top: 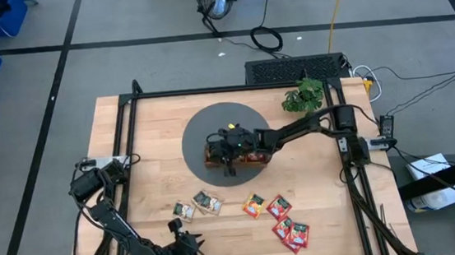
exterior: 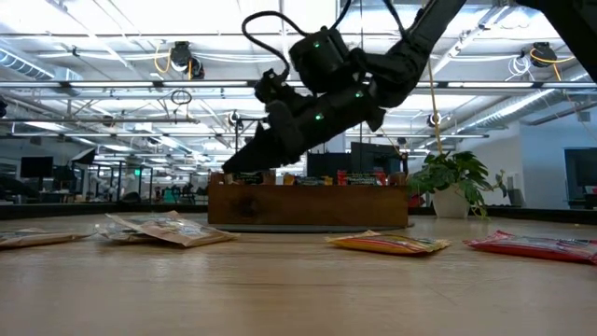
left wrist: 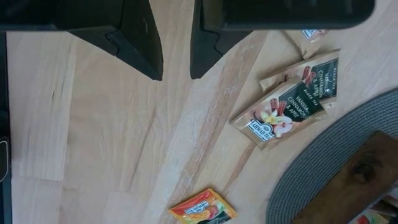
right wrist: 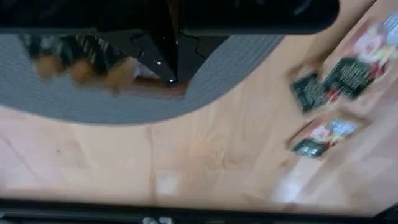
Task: Pick & Place Tea
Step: Put the brown tea bag into the left section of the wooden organizer
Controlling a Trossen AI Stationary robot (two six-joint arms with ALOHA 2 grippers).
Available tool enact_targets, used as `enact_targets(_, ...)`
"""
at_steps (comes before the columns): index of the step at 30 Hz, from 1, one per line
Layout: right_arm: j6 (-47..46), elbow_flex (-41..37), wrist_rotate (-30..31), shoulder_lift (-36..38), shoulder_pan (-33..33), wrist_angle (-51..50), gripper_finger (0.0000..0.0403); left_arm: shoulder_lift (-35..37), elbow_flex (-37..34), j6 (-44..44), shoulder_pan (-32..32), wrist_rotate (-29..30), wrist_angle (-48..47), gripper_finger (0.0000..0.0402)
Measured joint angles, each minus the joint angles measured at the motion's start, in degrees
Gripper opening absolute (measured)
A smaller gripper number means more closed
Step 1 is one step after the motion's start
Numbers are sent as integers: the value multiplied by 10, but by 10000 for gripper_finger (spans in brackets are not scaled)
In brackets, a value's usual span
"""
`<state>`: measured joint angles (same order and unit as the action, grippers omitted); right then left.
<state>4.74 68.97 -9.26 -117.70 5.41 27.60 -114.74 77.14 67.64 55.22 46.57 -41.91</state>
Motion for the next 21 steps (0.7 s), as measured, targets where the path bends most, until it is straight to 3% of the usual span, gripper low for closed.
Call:
enact_targets(4,-9,6,14,-5,0,-5,0,0,-1,4,0,0,0,88)
enact_targets(8,8,7,89,-3,0,-11,0,0,-1,4,0,0,1,88)
enact_targets(21,16,7,116,0,20,-43,0,0,-1,6,0,-1,1,88)
